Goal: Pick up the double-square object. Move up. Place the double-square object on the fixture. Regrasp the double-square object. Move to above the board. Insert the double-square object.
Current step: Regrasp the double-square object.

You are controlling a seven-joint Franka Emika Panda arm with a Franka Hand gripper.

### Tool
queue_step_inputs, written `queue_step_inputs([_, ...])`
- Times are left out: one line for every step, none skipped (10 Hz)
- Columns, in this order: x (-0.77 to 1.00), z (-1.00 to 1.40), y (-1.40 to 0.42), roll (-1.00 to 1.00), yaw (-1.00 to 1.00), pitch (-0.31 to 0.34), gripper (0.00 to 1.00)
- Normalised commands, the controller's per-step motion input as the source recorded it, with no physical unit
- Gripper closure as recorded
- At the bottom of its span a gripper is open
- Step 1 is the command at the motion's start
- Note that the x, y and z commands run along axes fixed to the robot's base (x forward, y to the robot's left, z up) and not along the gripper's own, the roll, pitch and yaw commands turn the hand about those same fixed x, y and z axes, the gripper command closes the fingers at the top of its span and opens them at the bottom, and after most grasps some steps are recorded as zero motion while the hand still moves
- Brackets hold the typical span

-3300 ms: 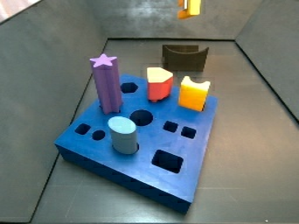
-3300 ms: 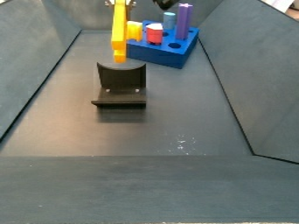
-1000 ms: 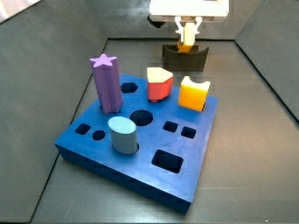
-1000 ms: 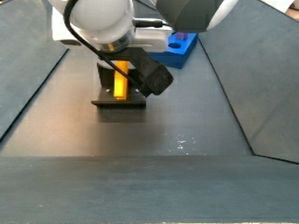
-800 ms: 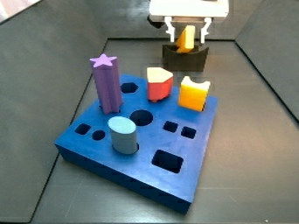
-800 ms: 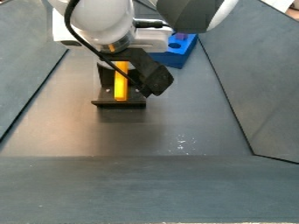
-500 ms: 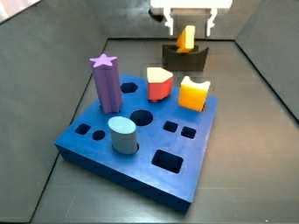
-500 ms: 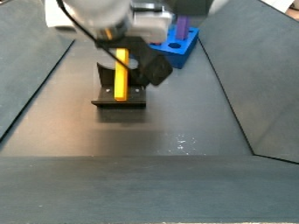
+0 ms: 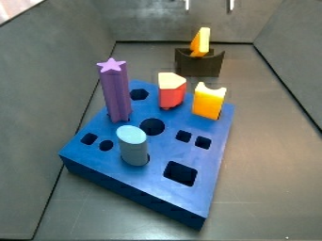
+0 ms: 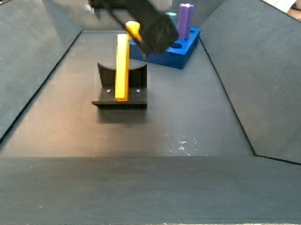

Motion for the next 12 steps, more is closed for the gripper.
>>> queue_step_inputs([-0.03, 0.2, 0.01, 0.01, 0.02, 0.047, 0.0])
queue_step_inputs([0.12, 0.71, -0.85, 1.0, 0.05, 0.05, 0.0])
queue_step_inputs([0.14, 0.68, -0.84, 1.0, 0.05, 0.05, 0.0])
queue_step_inputs([0.06, 0.54, -0.68, 1.0, 0.05, 0.048, 0.0])
queue_step_inputs([-0.01, 0.27, -0.42, 1.0, 0.05, 0.043, 0.0])
queue_step_inputs([-0.01, 0.09, -0.22, 1.0, 0.05, 0.04, 0.0])
queue_step_inputs([-0.01, 0.04, -0.11, 1.0, 0.05, 0.04, 0.0])
queue_step_inputs([-0.01, 0.04, -0.04, 1.0, 0.05, 0.042, 0.0])
queue_step_inputs([-0.01, 0.03, -0.03, 1.0, 0.05, 0.04, 0.0])
queue_step_inputs([-0.01, 0.01, -0.02, 1.0, 0.05, 0.037, 0.0])
queue_step_inputs([-0.01, 0.01, -0.02, 1.0, 0.05, 0.035, 0.0])
queue_step_inputs([-0.01, 0.02, -0.02, 1.0, 0.05, 0.031, 0.0])
